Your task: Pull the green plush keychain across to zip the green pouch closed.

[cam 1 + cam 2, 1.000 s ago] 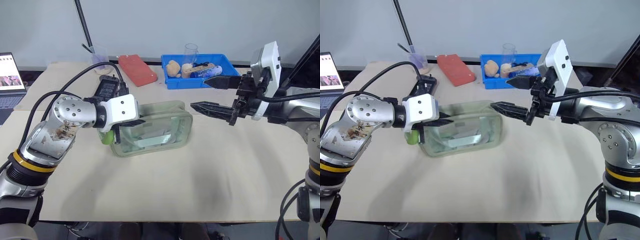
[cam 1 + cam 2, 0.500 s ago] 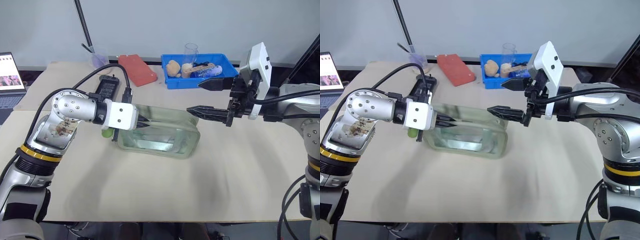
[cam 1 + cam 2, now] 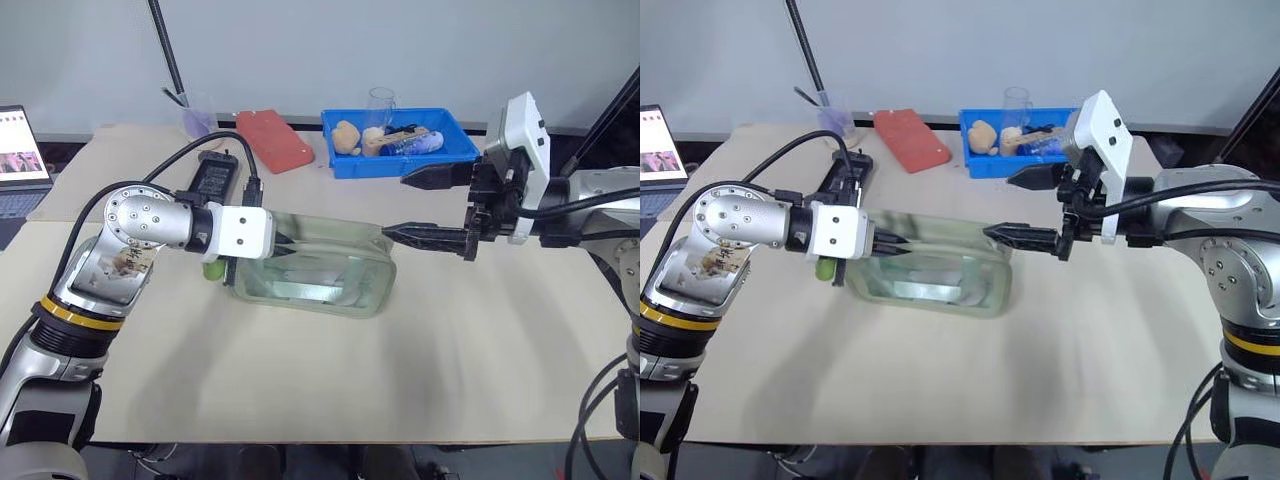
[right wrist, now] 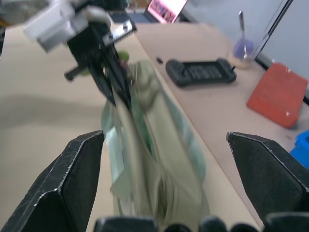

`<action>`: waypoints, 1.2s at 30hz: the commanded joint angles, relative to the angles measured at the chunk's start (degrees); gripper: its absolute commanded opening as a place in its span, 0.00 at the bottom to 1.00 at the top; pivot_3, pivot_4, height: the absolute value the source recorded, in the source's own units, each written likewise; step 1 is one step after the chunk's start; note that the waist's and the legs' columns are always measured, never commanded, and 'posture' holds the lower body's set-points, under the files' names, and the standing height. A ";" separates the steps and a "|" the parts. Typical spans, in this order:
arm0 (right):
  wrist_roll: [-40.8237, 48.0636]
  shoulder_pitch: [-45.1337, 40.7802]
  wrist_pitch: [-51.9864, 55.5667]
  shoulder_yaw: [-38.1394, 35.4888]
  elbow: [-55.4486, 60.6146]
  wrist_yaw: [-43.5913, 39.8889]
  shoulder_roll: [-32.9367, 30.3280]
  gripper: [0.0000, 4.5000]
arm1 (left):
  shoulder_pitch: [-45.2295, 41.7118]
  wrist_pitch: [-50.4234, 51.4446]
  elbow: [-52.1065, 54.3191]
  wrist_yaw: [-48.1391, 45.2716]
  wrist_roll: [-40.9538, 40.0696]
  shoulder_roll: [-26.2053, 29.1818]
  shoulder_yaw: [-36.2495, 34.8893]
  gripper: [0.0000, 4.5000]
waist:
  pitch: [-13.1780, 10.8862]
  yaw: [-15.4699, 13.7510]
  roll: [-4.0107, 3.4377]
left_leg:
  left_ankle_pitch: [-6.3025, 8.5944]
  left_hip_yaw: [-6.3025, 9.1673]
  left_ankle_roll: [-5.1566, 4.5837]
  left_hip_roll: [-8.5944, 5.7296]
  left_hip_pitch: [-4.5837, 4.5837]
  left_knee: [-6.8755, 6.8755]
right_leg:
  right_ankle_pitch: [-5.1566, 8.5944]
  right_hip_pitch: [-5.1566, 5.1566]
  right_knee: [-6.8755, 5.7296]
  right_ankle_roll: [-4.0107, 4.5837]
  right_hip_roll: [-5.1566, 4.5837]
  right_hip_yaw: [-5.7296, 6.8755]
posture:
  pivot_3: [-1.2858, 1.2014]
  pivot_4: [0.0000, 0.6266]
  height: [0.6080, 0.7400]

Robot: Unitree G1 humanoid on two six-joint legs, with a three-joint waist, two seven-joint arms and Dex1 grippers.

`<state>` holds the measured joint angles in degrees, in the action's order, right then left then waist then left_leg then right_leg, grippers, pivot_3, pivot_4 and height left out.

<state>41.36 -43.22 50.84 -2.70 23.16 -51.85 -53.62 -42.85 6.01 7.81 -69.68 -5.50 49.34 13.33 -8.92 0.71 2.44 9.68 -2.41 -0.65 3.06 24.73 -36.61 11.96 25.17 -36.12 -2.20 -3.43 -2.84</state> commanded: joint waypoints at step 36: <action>-21.89 5.05 -20.84 11.36 -4.83 -9.59 2.74 0.00 | -3.41 36.38 16.62 4.38 -36.92 -0.47 -15.50 1.00 | -0.01 0.01 0.01 | 0.00 0.05 0.00 -0.01 -0.01 -0.19 | 0.11 -0.05 -0.07 -0.18 0.03 0.01 | 0.52 0.24 1.00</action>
<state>20.43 -37.41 31.28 9.07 18.48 -61.01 -50.92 -46.13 42.24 23.24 -66.21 -41.92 48.06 -0.04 -8.92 0.72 2.45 9.68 -2.36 -0.65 3.05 24.72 -36.80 12.08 25.12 -36.19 -2.38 -3.39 -2.84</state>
